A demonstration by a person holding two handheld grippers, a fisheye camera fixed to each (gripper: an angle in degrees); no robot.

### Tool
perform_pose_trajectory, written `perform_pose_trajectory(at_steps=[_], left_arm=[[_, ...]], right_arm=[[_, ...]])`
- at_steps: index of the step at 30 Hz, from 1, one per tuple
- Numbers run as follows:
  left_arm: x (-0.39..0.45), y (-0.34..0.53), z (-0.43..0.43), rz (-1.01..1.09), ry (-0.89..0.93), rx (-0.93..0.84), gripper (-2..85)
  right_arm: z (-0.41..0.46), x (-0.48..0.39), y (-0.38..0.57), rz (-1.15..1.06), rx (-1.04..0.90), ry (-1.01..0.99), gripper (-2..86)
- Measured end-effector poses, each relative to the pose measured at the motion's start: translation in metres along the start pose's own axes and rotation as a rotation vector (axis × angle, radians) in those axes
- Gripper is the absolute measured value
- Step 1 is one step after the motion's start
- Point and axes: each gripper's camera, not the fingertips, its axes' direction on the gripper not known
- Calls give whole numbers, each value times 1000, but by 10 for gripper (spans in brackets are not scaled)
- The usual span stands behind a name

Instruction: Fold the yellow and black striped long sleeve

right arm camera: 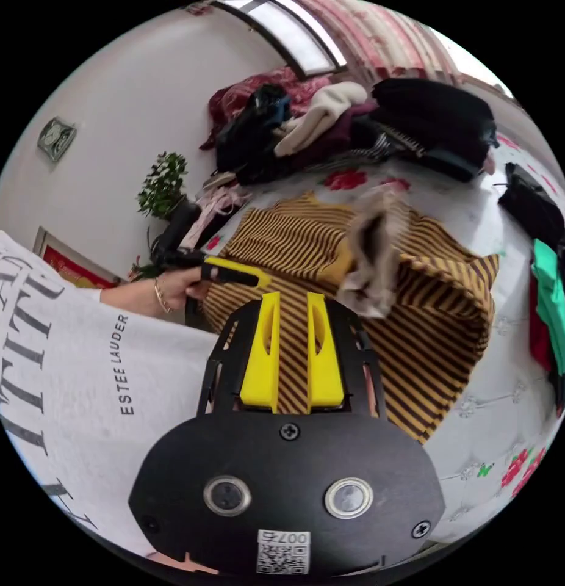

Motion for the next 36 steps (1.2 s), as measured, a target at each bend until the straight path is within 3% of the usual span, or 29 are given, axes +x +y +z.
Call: perform_pose_trajectory(at_steps=[7, 11, 17, 19, 23, 26, 29, 32, 36], left_arm=[[9, -2, -7, 73, -8, 10, 66], [16, -16, -4, 70, 3, 41, 94], [50, -59, 10, 143, -20, 73, 131], [63, -76, 30, 182, -128, 21, 119], [79, -95, 66, 143, -142, -197, 65], [128, -105, 30, 239, -27, -113, 49], [202, -115, -30, 439, -60, 23, 47], [284, -94, -85, 783, -223, 160, 42], [318, -22, -59, 1138, -716, 129, 41]], right_arm=[[-38, 40, 17, 123, 42, 225, 57], [-47, 53, -1, 78, 9, 380, 75], [-20, 57, -21, 51, -83, 401, 80], [-9, 54, -22, 26, -122, 424, 74], [14, 63, -25, 45, -264, 543, 39], [-1, 75, -27, 84, -242, 692, 13], [-35, 93, -25, 162, -155, 716, 4], [-65, 105, -21, 215, -69, 603, 2], [-66, 95, -18, 168, -40, 500, 3]])
